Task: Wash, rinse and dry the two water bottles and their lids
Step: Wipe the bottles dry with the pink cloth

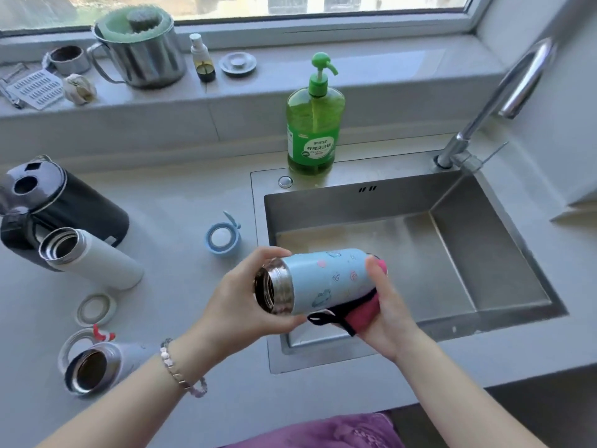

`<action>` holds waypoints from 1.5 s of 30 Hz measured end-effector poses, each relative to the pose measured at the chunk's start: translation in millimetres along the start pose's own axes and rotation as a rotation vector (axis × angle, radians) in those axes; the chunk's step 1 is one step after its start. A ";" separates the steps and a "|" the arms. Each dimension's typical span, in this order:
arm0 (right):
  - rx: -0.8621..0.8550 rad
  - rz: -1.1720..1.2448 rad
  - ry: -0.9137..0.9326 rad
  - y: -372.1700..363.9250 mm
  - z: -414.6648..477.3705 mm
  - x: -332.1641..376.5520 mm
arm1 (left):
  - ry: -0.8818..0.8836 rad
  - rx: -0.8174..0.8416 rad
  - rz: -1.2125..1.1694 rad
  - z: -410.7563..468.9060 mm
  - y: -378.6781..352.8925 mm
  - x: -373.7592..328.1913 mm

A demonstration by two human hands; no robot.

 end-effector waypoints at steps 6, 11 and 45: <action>-0.356 -0.270 0.363 16.5 -15.0 51.4 | 0.048 0.129 0.096 7.0 -21.5 25.6; -0.594 -0.751 0.602 13.7 -17.1 89.8 | 0.232 0.050 0.081 -13.4 -6.5 60.3; -0.452 -0.796 0.660 -35.8 -21.4 20.8 | 0.322 -0.234 -0.599 -24.1 8.9 24.9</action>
Point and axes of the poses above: each hand's wrist, its own z-axis towards the middle knuckle, its own y-axis out of the back of the hand, x = y × z, the point moved 5 cm from there along z, towards the middle knuckle, and after that the axes turned 12 degrees about -y, right-handed, at the moved point
